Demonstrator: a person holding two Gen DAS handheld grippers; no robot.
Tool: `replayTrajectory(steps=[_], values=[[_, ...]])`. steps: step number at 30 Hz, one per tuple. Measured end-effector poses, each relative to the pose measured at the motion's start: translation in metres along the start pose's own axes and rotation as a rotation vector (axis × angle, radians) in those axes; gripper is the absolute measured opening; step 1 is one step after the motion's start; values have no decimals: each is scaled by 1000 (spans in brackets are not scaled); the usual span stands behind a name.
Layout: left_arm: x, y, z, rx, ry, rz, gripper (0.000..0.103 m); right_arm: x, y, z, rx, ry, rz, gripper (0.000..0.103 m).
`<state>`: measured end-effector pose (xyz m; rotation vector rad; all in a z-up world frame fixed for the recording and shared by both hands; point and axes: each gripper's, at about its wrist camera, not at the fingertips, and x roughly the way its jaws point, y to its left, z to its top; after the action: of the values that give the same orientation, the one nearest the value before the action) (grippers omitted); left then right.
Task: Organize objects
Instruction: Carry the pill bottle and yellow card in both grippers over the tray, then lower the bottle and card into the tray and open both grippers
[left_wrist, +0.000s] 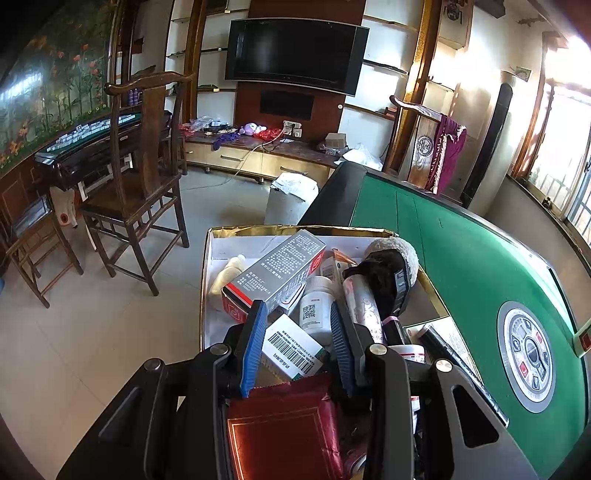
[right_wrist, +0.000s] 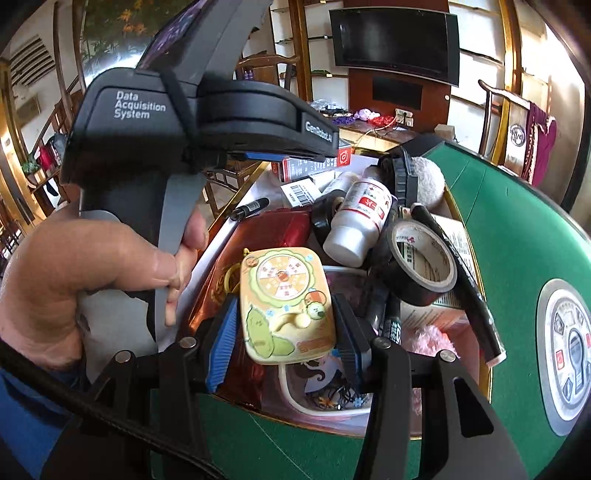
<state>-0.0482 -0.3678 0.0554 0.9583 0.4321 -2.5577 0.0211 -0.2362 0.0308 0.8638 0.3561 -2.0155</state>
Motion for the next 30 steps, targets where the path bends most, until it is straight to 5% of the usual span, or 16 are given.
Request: replayTrajectory(steps=[6,13,18,20,23,30], values=[[2,-2,0,-1,3,2,35,-10,-2,-4,-3,-15,20,68],[-8,-10,0,16,-60,-4,58,-49,-21,-15,35,-98,23,81],[-19,-28,-2,75,-133,10,66,-81,-50,-34,123,-167,10,82],[-25,-36,-4,107,-170,23,82,-86,-56,-41,130,-176,-34,83],[-32,-49,-9,152,-199,18,89,-84,-65,-52,151,-170,-46,84],[-42,-70,-19,204,-198,113,91,-78,-70,-52,182,-179,26,84]])
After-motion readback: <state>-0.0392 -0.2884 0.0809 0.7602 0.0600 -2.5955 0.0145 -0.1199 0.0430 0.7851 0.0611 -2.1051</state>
